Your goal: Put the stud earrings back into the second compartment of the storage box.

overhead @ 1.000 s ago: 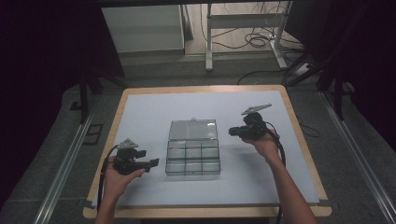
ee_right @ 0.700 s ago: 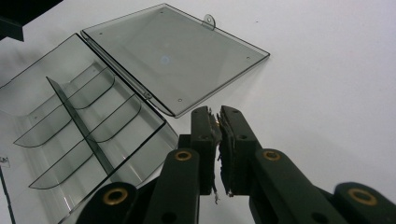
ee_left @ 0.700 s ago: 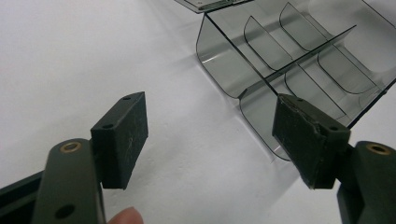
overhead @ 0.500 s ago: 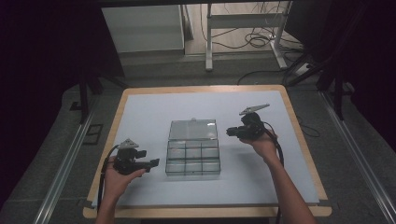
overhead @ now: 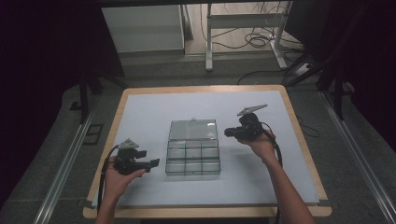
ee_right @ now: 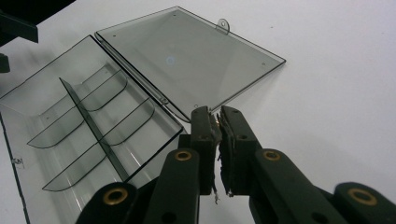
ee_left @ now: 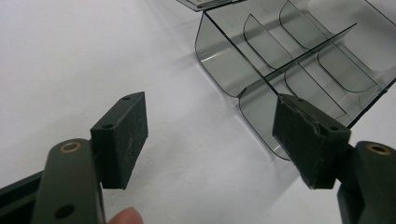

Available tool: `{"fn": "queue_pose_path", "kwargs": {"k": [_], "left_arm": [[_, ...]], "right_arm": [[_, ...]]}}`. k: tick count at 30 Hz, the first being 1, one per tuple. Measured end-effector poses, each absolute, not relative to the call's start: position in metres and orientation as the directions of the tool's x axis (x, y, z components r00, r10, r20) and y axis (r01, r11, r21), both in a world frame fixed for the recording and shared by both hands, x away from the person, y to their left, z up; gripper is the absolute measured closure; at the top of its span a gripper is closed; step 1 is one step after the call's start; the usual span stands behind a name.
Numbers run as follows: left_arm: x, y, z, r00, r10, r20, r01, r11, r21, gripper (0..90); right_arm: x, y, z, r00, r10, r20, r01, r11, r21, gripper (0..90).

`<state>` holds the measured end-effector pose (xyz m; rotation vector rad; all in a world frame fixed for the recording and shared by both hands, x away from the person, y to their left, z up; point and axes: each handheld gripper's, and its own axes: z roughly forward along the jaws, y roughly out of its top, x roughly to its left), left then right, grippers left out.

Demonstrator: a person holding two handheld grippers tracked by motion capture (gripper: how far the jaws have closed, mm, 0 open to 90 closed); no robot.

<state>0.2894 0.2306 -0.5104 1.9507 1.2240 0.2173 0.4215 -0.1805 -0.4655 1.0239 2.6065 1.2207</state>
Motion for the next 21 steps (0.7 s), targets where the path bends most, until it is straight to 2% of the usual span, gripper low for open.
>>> {"fn": "queue_pose_path", "kwargs": {"k": [21], "left_arm": [[0.289, 0.231, -0.51, 0.518, 0.815, -0.259, 0.677, -0.205, 0.707, 26.8]], "right_arm": [[0.417, -0.164, -0.467, -0.797, 0.567, 0.208, 0.516, 0.458, 0.724, 83.1]]}}
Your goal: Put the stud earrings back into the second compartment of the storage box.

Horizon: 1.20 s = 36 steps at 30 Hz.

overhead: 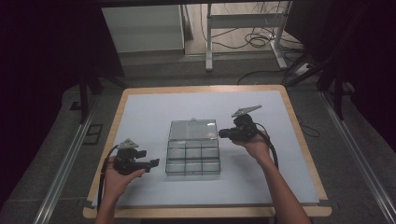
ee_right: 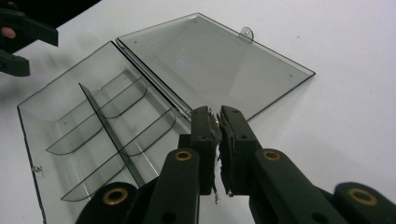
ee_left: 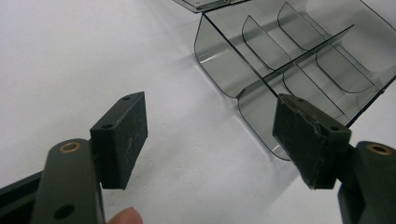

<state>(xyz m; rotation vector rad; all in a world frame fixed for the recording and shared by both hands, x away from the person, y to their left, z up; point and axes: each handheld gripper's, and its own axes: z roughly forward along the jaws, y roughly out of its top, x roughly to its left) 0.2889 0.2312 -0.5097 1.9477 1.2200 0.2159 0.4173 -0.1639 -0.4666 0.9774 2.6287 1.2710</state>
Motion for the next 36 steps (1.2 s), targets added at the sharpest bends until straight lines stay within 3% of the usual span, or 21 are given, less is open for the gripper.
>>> {"fn": "queue_pose_path", "kwargs": {"k": [36], "left_arm": [[0.29, 0.23, -0.511, 0.524, 0.813, -0.252, 0.676, -0.217, 0.705, 26.6]], "right_arm": [[0.407, -0.136, -0.47, -0.836, 0.503, 0.219, 0.479, 0.475, 0.738, 83.0]]}}
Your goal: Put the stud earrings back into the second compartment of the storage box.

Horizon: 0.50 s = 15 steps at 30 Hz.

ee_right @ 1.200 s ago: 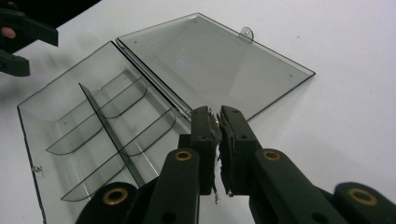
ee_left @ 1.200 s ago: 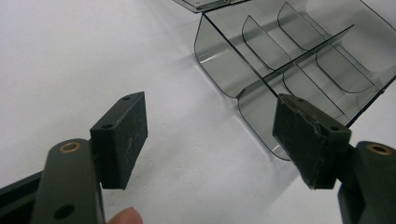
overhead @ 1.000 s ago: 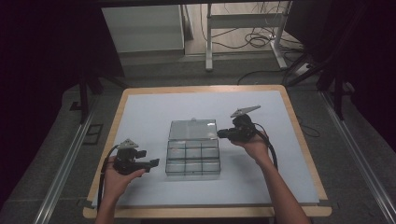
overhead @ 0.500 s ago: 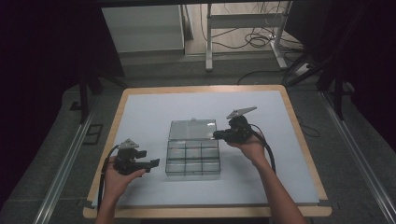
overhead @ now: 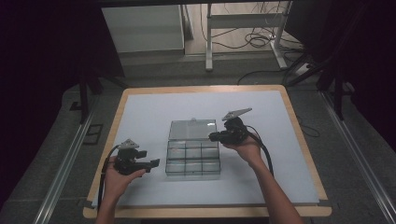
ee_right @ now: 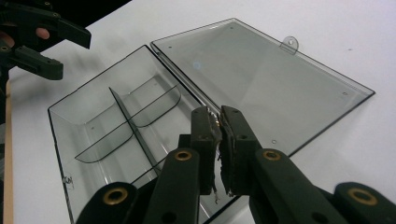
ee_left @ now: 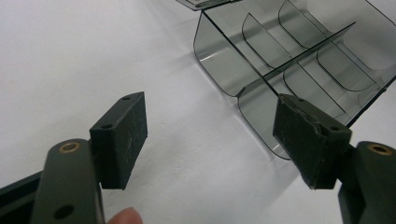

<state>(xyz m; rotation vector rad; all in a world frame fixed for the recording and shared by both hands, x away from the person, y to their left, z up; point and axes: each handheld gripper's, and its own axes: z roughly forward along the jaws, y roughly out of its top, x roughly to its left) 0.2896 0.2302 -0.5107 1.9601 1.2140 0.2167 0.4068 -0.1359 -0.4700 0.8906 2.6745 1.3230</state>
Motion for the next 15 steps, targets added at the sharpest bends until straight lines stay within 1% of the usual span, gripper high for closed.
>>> {"fn": "queue_pose_path", "kwargs": {"k": [15], "left_arm": [[0.29, 0.229, -0.511, 0.526, 0.812, -0.252, 0.677, -0.22, 0.703, 26.6]], "right_arm": [[0.404, -0.117, -0.472, -0.855, 0.47, 0.219, 0.461, 0.494, 0.737, 83.0]]}}
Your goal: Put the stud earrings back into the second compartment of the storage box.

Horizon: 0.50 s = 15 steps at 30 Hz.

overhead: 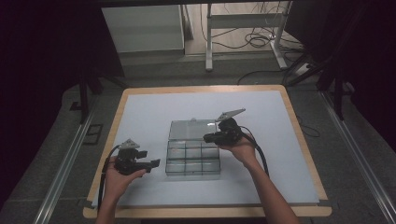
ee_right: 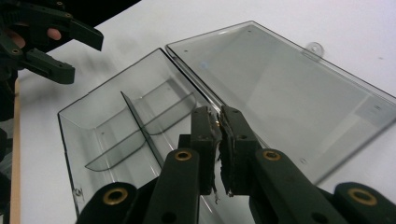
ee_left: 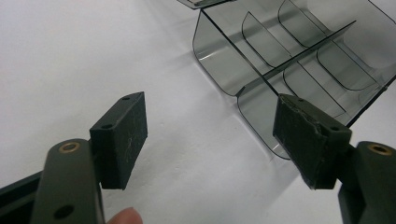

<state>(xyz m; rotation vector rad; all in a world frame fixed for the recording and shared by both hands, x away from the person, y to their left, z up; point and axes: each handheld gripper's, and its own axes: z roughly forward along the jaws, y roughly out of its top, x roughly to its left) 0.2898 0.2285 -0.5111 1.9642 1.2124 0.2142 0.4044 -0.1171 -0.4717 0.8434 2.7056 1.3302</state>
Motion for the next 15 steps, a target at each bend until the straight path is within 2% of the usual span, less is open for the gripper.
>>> {"fn": "queue_pose_path", "kwargs": {"k": [15], "left_arm": [[0.29, 0.228, -0.511, 0.526, 0.812, -0.251, 0.677, -0.222, 0.702, 26.6]], "right_arm": [[0.402, -0.098, -0.479, -0.868, 0.443, 0.223, 0.453, 0.526, 0.719, 83.0]]}}
